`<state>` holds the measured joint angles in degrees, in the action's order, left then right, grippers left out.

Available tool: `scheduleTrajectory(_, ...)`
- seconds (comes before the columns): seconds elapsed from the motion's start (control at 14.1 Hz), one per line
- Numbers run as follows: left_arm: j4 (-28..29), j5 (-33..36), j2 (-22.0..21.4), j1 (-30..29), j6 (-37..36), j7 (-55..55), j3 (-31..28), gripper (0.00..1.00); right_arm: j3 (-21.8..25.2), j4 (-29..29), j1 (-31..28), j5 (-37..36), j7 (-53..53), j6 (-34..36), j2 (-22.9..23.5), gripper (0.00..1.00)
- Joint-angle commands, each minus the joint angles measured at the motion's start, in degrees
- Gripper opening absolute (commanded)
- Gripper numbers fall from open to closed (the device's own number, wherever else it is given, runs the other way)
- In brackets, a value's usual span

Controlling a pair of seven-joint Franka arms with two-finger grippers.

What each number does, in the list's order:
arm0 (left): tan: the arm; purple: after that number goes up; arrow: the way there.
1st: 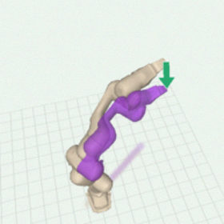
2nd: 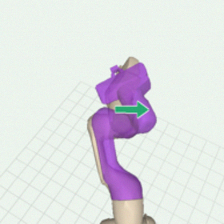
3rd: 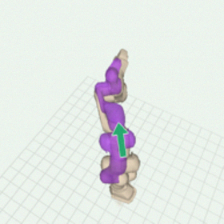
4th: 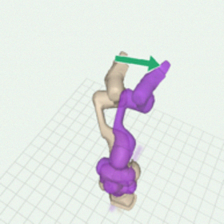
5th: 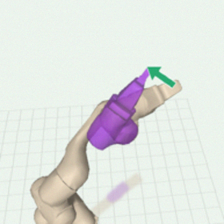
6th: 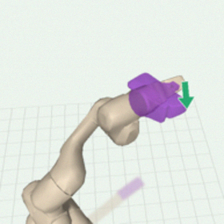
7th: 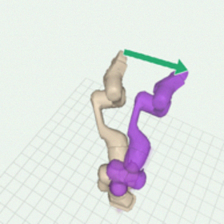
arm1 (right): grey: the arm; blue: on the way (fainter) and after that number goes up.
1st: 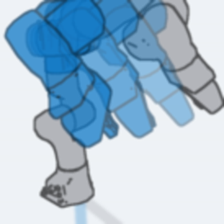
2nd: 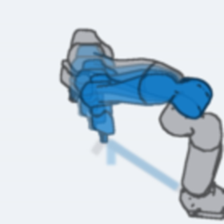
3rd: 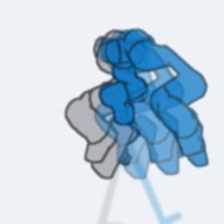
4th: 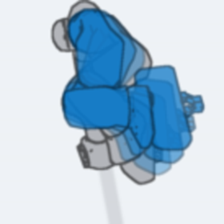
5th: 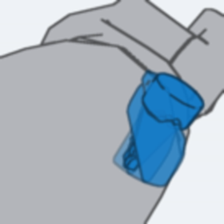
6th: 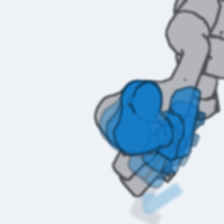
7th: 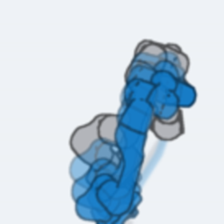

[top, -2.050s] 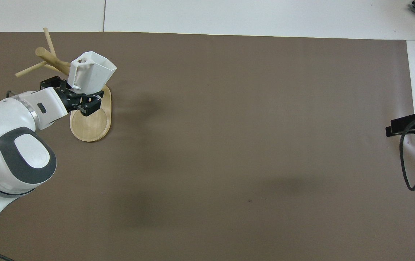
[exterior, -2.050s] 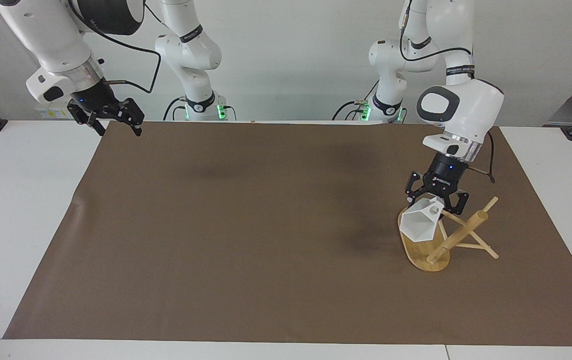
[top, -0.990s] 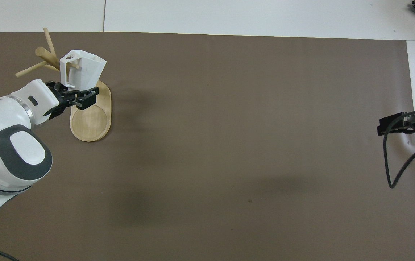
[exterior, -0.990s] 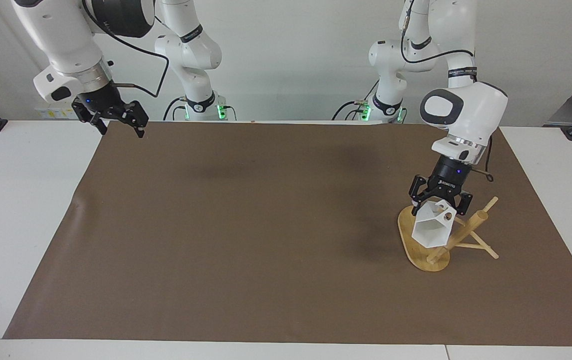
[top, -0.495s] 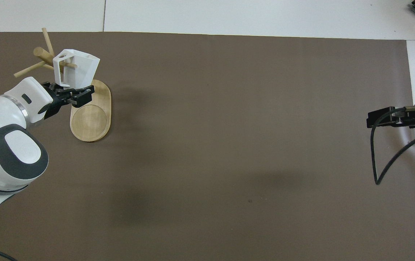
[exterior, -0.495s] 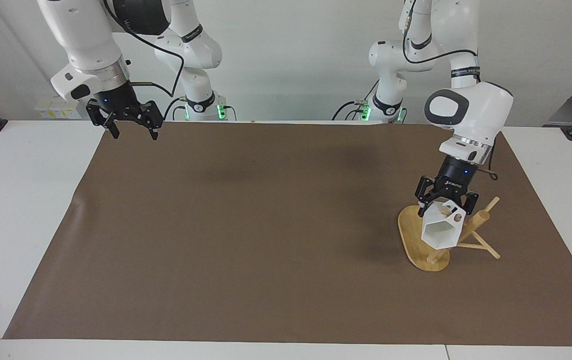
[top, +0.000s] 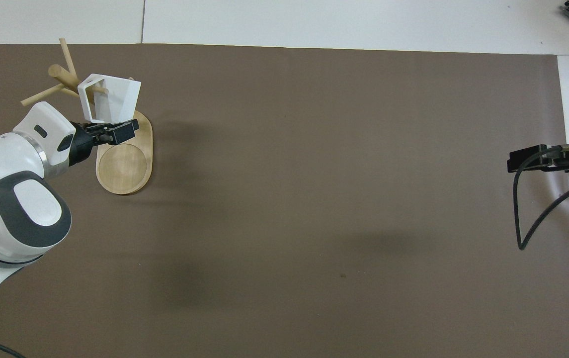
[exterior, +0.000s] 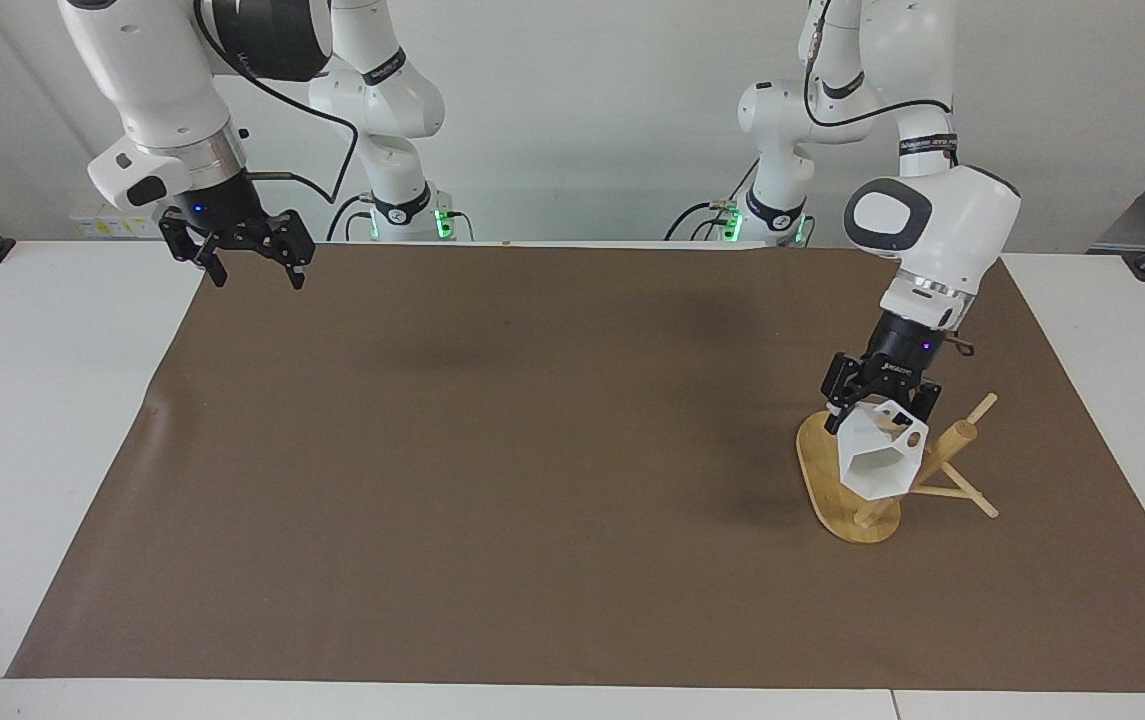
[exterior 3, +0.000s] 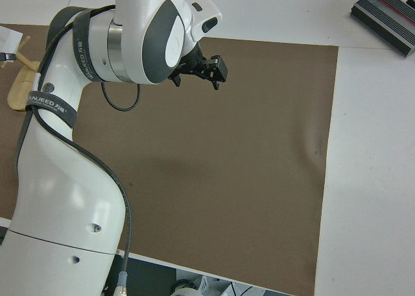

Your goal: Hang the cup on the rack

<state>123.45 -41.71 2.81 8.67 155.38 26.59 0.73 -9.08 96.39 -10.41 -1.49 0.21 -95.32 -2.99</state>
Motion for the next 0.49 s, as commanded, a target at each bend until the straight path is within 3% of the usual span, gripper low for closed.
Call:
scheduleTrajectory(0.0,0.73,1.02,-1.58,0.20,-3.33,-5.23,-0.29,0.00,-0.33,1.25,-0.84,0.44,1.46,-0.39,-0.88,1.00)
scheduleTrajectory(0.42,0.30,1.11,-1.58,-0.50,-5.25,-5.41,-0.46,0.00,-0.33,1.17,-0.75,0.44,1.46,-0.39,-0.96,1.00)
